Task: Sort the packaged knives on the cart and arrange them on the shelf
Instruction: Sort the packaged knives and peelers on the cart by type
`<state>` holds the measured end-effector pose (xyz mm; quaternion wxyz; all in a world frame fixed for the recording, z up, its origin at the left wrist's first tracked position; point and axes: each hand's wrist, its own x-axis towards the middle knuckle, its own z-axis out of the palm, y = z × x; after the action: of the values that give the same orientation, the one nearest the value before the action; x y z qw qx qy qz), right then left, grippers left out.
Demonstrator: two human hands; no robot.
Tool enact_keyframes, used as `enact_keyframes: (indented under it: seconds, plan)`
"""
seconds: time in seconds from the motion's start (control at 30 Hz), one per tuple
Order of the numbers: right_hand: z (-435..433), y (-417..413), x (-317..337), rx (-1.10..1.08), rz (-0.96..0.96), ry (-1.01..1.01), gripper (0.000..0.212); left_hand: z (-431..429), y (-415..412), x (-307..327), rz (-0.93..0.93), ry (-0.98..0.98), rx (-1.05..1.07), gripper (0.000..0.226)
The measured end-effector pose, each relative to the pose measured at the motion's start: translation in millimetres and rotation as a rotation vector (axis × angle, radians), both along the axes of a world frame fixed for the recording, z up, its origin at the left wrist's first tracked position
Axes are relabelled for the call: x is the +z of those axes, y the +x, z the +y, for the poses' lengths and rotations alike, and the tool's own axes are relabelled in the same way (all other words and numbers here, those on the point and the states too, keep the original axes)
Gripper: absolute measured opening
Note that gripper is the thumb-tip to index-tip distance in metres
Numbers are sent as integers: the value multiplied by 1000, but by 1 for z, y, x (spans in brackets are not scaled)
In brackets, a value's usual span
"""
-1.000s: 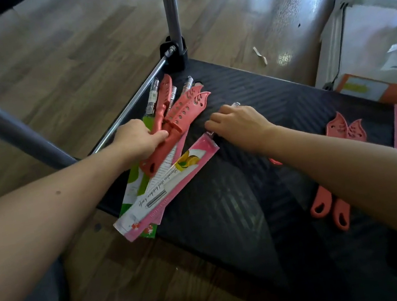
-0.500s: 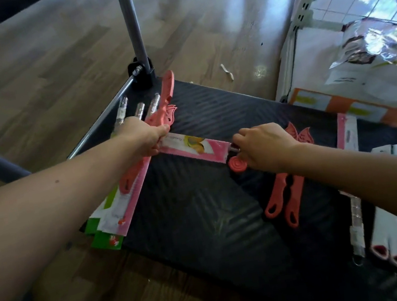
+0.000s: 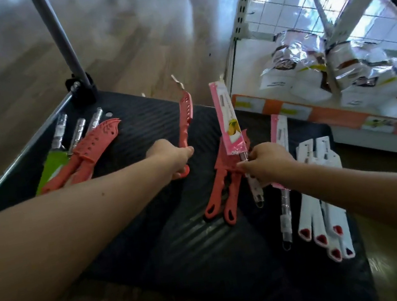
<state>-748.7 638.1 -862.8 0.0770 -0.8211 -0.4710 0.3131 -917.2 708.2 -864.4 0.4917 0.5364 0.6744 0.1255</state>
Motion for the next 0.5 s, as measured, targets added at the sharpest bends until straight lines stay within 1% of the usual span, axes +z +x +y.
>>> enact_keyframes:
  seconds: [0.17, 0.27, 0.4, 0.5]
  plan:
    - [-35, 13, -5, -217, 192, -26, 25, -23, 22, -14, 117, 36, -127, 35]
    - [-47, 22, -8, -330, 303, -19, 22, -34, 28, -20, 153, 28, -169, 36]
    - [-56, 29, -7, -414, 354, -67, 20, -43, 34, -27, 193, 2, -222, 36]
    - [-58, 32, -8, -445, 416, -66, 17, -47, 39, -29, 233, -23, -265, 36]
